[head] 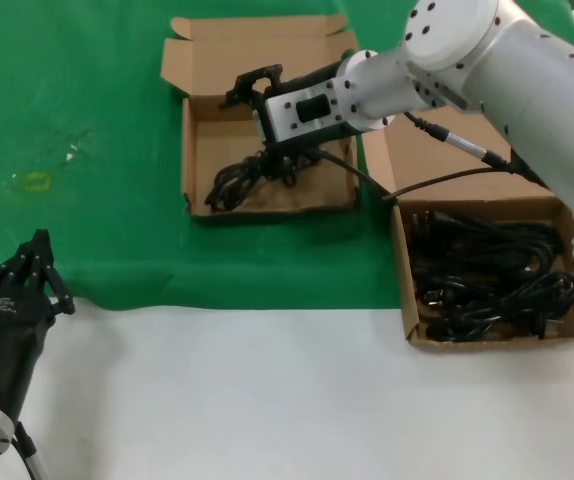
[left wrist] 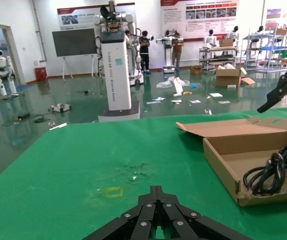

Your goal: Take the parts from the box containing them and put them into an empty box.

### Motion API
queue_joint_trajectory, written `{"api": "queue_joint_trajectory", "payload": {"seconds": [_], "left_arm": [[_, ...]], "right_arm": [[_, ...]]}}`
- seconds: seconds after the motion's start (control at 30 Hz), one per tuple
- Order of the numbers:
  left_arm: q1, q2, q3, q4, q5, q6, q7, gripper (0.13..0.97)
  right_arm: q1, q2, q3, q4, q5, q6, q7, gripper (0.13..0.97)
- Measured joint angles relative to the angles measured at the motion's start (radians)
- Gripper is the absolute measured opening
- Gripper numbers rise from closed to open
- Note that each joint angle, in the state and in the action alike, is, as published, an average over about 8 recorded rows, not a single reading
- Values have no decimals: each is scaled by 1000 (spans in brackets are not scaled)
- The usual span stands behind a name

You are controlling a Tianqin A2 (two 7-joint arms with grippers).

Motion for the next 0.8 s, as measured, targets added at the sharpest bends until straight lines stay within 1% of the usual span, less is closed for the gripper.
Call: {"api": "queue_joint_trajectory", "payload": {"seconds": [0.07,0.33,0.37,0.47,0.63,0.67,0.73,0.8], "left_arm": [[0,0,0,0,0,0,0,144],[0,0,0,0,0,0,0,162],[0,0,0,0,0,0,0,166],[0,0,0,0,0,0,0,173],[0,0,0,0,0,0,0,237],[0,0,0,0,0,0,0,250],[0,0,0,-1,0,0,0,275],[0,0,0,-1,0,0,0,275]], "right_arm": [[1,0,0,-2,4,-2,-2,415],[2,0,0,-3,6,-2,-3,630],[1,0,1,-2,6,-2,-2,630],[-10,2,10,8,6,4,2,699],[-64,13,52,57,4,31,27,813],[-80,17,64,70,3,38,34,813],[-112,23,89,100,2,55,49,841],[-149,31,118,133,1,73,66,869]]}}
